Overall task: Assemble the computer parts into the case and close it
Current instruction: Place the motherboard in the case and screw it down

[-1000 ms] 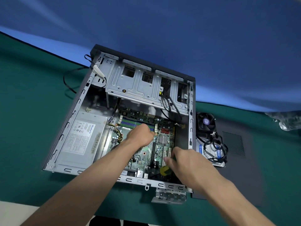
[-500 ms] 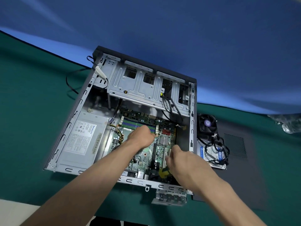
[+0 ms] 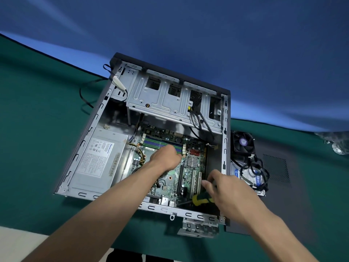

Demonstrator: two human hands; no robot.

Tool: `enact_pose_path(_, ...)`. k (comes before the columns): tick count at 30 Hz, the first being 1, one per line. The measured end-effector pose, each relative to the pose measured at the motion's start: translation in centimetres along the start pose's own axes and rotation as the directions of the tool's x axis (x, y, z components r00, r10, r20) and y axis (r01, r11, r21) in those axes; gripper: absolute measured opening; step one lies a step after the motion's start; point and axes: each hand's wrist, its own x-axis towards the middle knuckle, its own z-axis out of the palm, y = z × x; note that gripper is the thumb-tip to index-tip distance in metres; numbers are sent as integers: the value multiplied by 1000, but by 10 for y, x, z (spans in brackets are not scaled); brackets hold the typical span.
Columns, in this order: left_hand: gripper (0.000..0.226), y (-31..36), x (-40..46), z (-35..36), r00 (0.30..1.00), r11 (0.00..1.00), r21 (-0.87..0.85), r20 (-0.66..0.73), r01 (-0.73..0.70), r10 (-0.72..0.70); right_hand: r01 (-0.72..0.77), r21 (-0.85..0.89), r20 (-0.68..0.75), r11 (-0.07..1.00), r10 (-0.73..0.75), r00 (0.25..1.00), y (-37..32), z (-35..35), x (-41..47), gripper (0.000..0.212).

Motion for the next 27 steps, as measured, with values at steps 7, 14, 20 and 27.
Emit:
enact_pose_path(7, 45, 0, 2, 1, 1000, 1000, 5, 1, -3, 3, -18, 22, -98, 1000, 20, 995, -1, 10, -6, 26)
enact_pose_path(14, 44, 0, 1, 0, 1000, 1000, -20, 16, 12, -12, -8, 59, -48, 998, 11, 999, 6, 6, -8, 21)
enact_pose_path(20, 42, 1, 1, -1, 1000, 999, -39, 25, 7, -6, 28, 116, -31, 993, -24, 999, 4, 8, -9, 24)
enact_pose_path(27, 41, 2, -1, -1, 1000, 998, -54, 26, 14, -12, 9, 147, -11, 989, -7, 1000, 3, 7, -11, 31)
